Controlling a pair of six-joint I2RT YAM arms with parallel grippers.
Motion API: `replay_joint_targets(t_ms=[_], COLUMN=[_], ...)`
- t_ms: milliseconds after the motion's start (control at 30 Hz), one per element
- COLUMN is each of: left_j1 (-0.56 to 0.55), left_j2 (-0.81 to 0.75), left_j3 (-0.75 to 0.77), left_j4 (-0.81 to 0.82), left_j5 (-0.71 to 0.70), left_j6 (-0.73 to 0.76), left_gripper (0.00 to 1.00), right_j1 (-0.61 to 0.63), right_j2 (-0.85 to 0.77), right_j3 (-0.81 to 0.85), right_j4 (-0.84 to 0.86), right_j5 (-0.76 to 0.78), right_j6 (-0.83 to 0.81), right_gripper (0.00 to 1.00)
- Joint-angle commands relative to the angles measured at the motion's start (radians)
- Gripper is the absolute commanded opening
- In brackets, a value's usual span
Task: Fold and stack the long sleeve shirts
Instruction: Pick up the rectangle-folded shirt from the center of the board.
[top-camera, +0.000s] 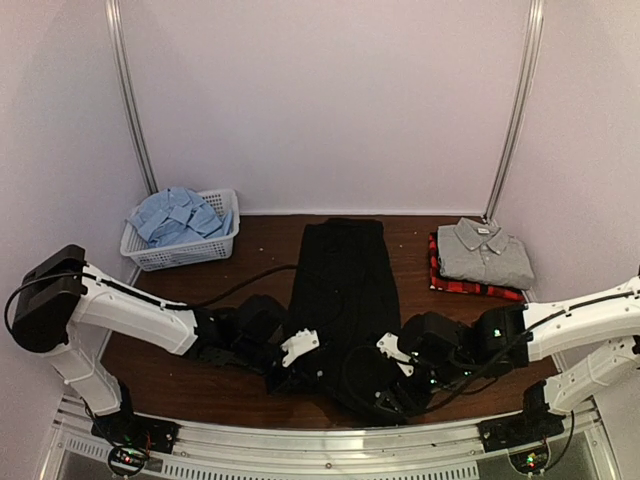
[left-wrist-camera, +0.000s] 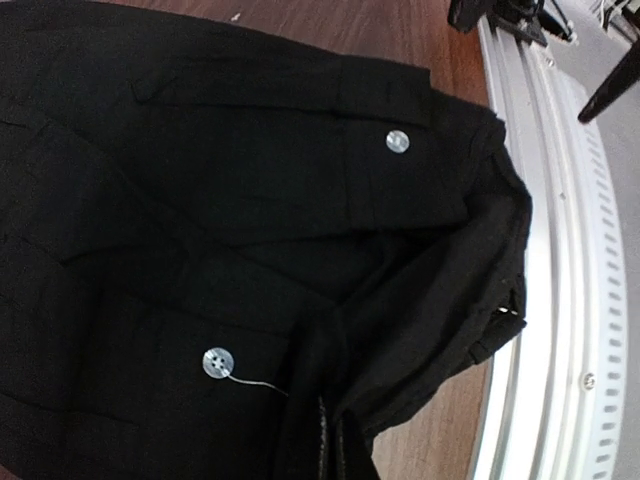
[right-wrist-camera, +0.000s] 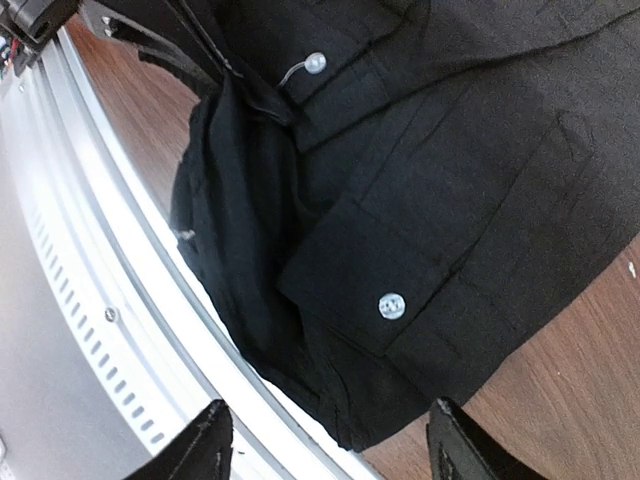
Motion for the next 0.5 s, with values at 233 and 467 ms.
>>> replay_joint_targets(t_ms=[233,467], left_j1=[0.097,0.108], left_j2=[-0.057,-0.026], left_j3=[0.108,0.133], left_j4=[-0.084,-0.113], left_j5=[0.281,0.295], left_j6=[-0.095,-0.112], left_gripper=[0.0,0.0], right_j1=[0.052,0.128], right_j2=[-0.008,0.056], right_j3=[-0.062,-0.047], right_j4=[0.174,0.188], right_j5=[0.063,0.131], right_j6=[0.014,0.026], right_gripper=[0.78,0.81])
